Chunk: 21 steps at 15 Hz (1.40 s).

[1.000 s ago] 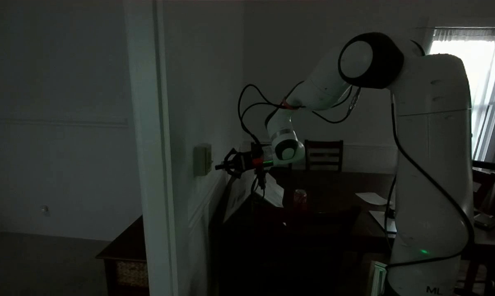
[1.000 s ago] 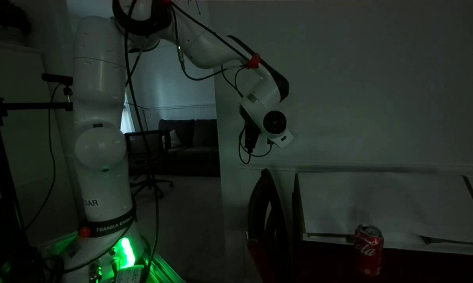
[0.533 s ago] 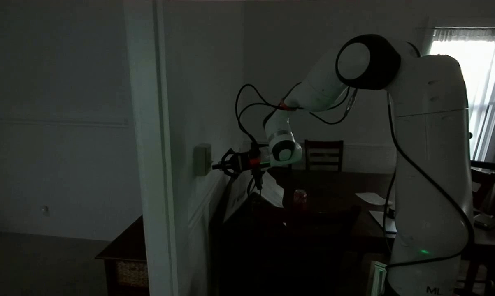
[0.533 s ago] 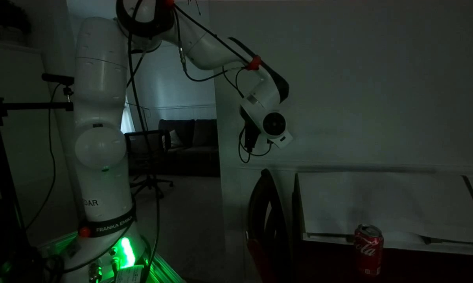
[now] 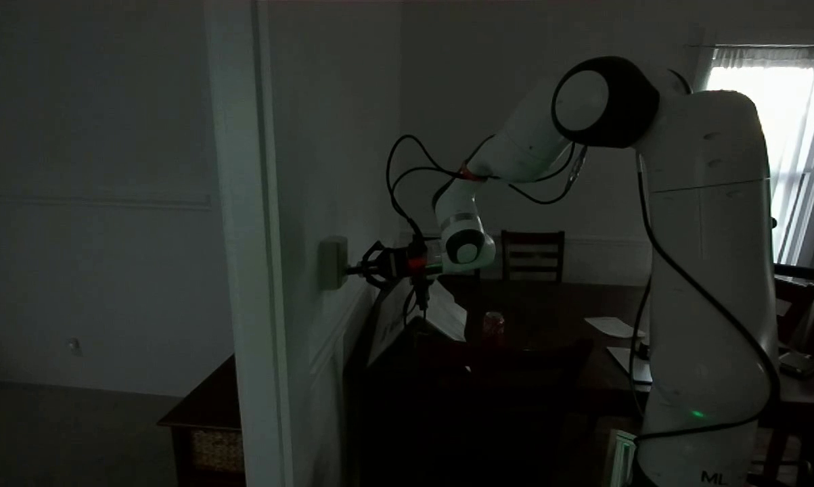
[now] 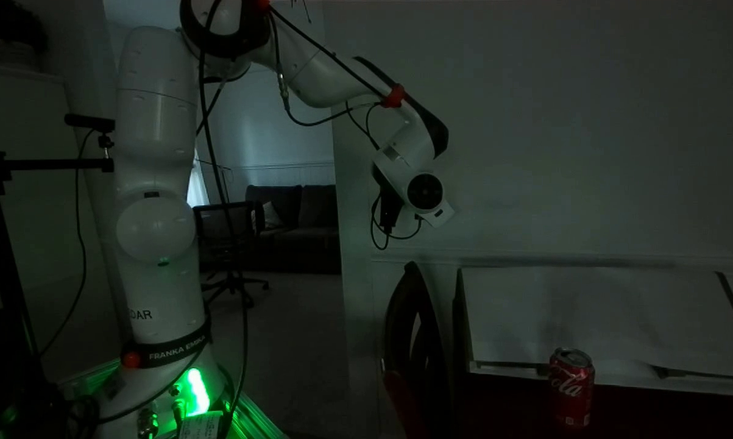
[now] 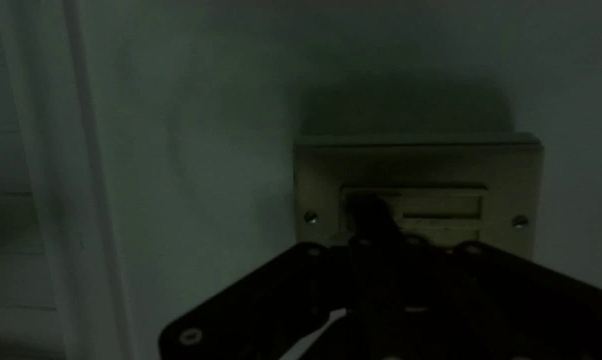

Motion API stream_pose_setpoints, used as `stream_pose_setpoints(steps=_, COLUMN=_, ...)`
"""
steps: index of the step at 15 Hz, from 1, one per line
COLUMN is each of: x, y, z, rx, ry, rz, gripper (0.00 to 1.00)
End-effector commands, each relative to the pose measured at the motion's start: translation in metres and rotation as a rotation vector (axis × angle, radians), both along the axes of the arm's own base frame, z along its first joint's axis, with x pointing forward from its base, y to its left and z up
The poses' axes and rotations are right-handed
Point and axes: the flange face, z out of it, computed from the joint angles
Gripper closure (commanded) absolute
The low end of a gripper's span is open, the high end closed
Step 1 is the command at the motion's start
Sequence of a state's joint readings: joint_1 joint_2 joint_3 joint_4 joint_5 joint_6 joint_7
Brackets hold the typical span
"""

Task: Flip the light switch upwards

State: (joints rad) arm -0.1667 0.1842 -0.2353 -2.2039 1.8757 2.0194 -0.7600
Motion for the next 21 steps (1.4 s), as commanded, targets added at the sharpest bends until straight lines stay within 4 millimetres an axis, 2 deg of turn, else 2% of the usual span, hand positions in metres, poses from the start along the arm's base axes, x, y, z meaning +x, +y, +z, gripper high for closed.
stream_pose_setpoints(steps=1, x=0.005, y=-0.002, z=0.005, rx=0.01, ry=-0.04, rz=-0.009, gripper=0.95)
stream_pose_setpoints(steps=14, x=0.0, y=0.013, z=0.053, rx=0.029, ry=-0.141, rz=0.029, gripper=0.95)
stream_pose_setpoints(steps=18, x=-0.003, y=0.013, z=0.057, rx=0.043, ry=-0.138, rz=0.028, gripper=0.95)
stream_pose_setpoints(steps=21, x=-0.004, y=0.006, z=0.048, rx=0.015, ry=-0.069, rz=0.013, gripper=0.95)
